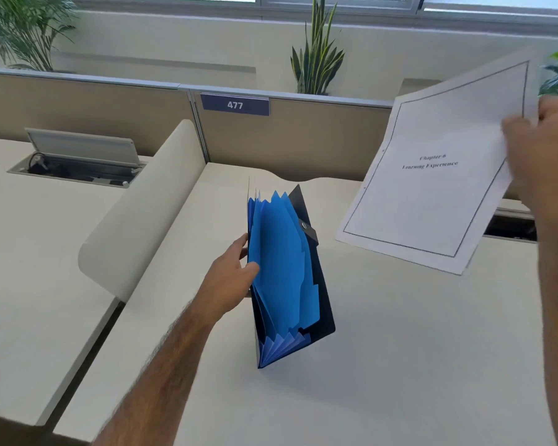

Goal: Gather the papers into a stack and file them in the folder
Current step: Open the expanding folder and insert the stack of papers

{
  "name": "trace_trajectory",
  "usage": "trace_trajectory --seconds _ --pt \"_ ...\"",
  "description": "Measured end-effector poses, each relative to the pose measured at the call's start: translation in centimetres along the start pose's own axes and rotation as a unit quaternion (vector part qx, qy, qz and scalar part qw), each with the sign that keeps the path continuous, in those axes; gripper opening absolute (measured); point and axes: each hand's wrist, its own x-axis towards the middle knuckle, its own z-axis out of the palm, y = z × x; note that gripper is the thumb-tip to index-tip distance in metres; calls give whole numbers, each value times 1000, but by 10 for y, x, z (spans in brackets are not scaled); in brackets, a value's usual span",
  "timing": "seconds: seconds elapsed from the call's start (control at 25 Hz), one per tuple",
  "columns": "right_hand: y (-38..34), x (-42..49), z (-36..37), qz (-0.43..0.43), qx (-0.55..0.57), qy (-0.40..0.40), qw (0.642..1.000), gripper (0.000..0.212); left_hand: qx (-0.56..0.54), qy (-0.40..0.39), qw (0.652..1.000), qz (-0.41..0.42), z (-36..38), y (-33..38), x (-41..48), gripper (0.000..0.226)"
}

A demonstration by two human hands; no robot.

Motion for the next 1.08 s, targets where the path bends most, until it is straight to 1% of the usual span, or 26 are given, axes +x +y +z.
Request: trace_trajectory --seconds 0.04,0.12,0.2,0.28,0.44,0.6,0.76,0.92,0.96,1.04,1.08 --pt "-18 2 -3 -14 9 3 1000 33 -2 -1 1000 0 -1 -1 0 62" --pt "-52 -5 -4 -54 -16 -14 998 31 -5 -1 1000 -1 -2 -2 1 62" --pt "-78 -18 4 -96 -38 -51 993 25 -9 -3 1000 -1 -2 -3 1 62" --pt "-96 -33 20 -114 -32 -97 988 19 -17 -6 1000 -2 -2 -2 2 64" --pt "-107 -63 63 -151 -54 -154 975 17 -26 -4 1000 -1 -2 -3 2 69" --pt "-108 -98 97 -189 -106 -209 954 18 -31 0 1000 -3 -2 -7 4 70" --pt "-104 -124 121 -180 -139 -277 933 10 -22 -3 1000 3 0 -10 7 71" --pt "-102 -131 136 -144 -167 -316 923 27 -18 -1 1000 7 -1 -13 9 74" --pt "-101 -132 142 -139 -172 -324 920 26 -15 -1 1000 8 -2 -14 10 74" --pt "-98 -136 153 -131 -181 -337 914 16 -9 -2 1000 11 -1 -15 11 75" --pt "-96 -139 160 -128 -185 -344 912 16 -6 -3 1000 12 -1 -14 11 75"
